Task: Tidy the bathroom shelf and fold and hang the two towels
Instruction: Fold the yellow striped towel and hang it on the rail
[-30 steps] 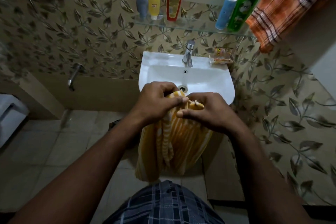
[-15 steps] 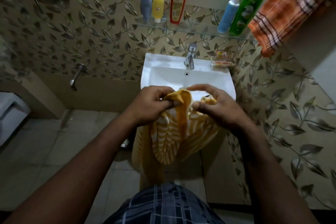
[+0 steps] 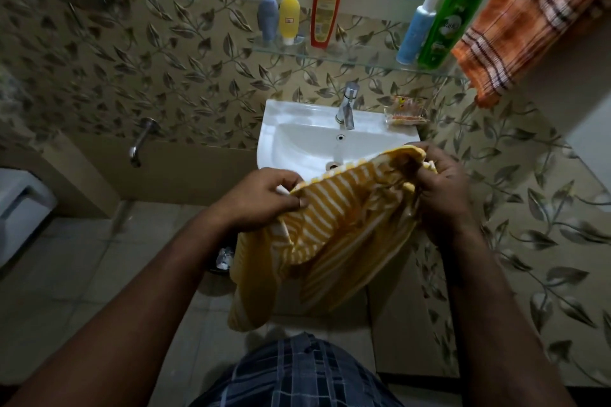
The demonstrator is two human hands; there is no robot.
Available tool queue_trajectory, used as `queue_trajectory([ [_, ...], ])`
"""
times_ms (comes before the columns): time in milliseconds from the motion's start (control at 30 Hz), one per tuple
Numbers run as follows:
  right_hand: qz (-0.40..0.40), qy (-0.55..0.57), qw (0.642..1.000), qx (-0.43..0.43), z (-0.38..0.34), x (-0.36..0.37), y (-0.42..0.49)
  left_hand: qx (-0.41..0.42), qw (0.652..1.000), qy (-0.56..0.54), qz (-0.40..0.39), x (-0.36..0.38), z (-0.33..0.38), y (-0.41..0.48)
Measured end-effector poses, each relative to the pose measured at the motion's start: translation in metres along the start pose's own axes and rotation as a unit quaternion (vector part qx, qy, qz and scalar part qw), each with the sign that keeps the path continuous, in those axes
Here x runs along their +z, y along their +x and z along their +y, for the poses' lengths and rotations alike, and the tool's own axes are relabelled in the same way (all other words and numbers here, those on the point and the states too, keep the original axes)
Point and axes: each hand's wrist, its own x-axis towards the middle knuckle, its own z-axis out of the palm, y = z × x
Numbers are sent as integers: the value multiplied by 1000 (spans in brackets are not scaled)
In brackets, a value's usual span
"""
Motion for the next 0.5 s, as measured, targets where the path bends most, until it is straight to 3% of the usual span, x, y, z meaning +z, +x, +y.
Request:
queue_trajectory([
  [100, -73, -64, 995, 3, 4, 9, -5, 52, 996, 9, 78, 5, 10, 7],
  [233, -230, -263, 937, -16, 6, 44, -16, 121, 979, 91, 140, 19, 29, 17],
  [300, -197, -288, 936, -54, 9, 51, -14, 123, 980, 87, 126, 18, 36, 16],
  [367, -125, -252, 957, -74, 11, 36, -8, 63, 994, 69, 48, 9, 35, 13],
  [433, -74, -157, 983, -52, 11, 16, -1, -7, 992, 105, -67, -3, 27, 7],
  [500, -45, -70, 997, 5, 13, 4, 2, -35, 985, 134, -104, -9, 18, 4],
])
